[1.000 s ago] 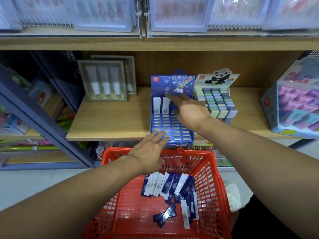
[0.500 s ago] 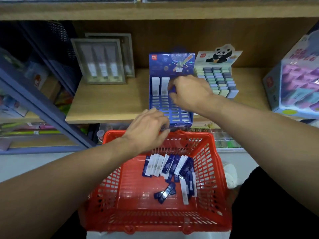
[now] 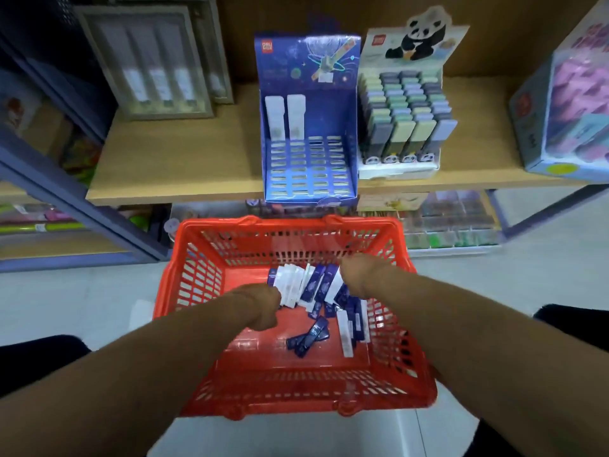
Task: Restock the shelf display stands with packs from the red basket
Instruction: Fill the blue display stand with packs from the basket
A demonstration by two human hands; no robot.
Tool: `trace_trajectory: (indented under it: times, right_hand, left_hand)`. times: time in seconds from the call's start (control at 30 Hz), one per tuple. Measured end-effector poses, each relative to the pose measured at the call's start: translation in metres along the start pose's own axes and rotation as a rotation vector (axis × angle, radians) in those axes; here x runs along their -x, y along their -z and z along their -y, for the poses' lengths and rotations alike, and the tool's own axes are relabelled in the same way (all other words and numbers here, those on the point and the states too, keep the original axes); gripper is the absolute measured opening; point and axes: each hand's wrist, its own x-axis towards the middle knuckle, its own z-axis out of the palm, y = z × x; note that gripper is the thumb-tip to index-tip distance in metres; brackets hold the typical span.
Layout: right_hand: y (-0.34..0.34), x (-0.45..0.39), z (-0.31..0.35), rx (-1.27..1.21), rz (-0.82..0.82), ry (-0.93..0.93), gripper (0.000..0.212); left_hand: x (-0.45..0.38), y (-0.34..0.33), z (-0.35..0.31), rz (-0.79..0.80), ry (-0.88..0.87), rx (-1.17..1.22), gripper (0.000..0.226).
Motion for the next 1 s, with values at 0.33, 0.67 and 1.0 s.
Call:
trace_trajectory:
  times: [0.33,0.67,1.0]
  right_hand:
    - [-0.128,-0.043,0.016,-0.429,-0.105,-0.285,0.037]
    - [-0.158,-0.052,0.023,-0.263,-0.098,-0.296,0.036]
    - [-0.161,-0.048,0.021,-0.175,-0.157,-0.339,0.040]
  left_hand:
    - [-0.090,-0.055,-0.026,-0.264,0.294,0.664,0.040]
    - [-0.136,-0.057,-0.030,-0.291,0.333,0.572,0.035]
    - [-0.135,-0.058,-0.021,-0.225,0.358,0.655,0.026]
